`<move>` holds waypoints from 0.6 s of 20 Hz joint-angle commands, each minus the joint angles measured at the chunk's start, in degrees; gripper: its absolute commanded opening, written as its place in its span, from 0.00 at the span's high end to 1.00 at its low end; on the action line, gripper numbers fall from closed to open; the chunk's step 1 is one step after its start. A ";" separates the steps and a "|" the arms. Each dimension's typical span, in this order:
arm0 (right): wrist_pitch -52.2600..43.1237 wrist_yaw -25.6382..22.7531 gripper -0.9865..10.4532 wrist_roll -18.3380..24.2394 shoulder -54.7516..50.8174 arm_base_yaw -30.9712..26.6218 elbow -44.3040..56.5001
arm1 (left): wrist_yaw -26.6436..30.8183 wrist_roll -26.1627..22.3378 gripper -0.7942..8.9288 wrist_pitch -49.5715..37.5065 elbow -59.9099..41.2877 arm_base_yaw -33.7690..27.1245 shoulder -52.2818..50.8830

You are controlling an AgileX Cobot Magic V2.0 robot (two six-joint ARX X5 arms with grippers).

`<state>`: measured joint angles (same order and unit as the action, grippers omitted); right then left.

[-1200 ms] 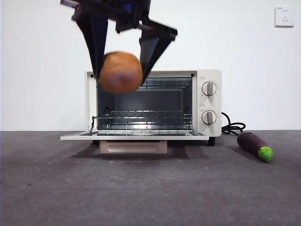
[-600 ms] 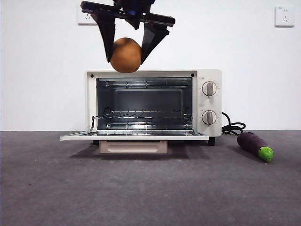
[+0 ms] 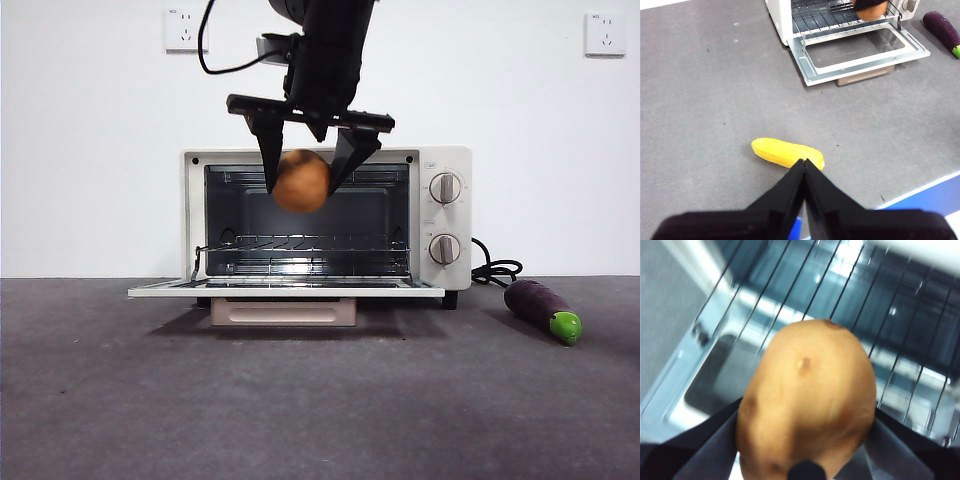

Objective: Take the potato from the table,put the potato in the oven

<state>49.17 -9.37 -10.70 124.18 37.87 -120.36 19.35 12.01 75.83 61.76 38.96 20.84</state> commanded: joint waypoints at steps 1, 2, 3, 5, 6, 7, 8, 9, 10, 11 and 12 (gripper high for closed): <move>-1.70 0.70 0.91 -0.20 1.73 -0.55 0.33 | 0.22 -0.70 0.92 -0.24 -0.52 0.11 -0.22; -2.86 0.90 0.91 -0.20 2.27 -0.87 0.33 | 0.22 -1.03 0.92 -0.24 -0.52 0.11 -0.22; -3.93 1.16 0.91 -0.20 2.60 -1.22 0.33 | 0.22 -1.64 0.92 -0.24 -0.52 0.11 -0.13; -6.03 2.67 0.91 -0.15 3.72 -1.73 0.33 | 0.24 -2.16 0.92 -0.24 -0.52 0.11 -0.11; -6.54 3.43 0.91 -0.17 4.57 -2.01 0.31 | 0.24 -2.16 0.92 -0.24 -0.52 0.11 -0.09; -6.56 3.48 0.91 -0.04 5.27 -2.25 0.33 | 0.24 -2.16 0.92 -0.24 -0.52 0.11 -0.07; -6.99 3.32 0.91 0.04 6.23 -2.40 0.31 | 0.33 -2.16 0.92 -0.24 -0.52 0.11 0.09; -7.69 3.37 0.91 -0.02 6.82 -2.58 0.31 | 0.46 -2.16 0.92 -0.24 -0.52 0.11 0.26; -8.74 3.23 0.91 -0.28 7.26 -2.67 0.31 | 0.48 -2.16 0.92 -0.24 -0.52 0.11 0.42; -9.90 2.93 0.91 -0.20 7.39 -2.69 0.31 | 0.46 -2.16 0.92 -0.24 -0.52 0.09 0.63; -11.34 2.93 0.91 -0.22 7.54 -2.69 0.31 | 0.46 -2.16 0.92 -0.24 -0.52 0.11 0.68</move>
<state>37.87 -6.17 -10.72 130.50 35.22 -120.38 19.59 10.50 75.83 61.73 38.96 21.52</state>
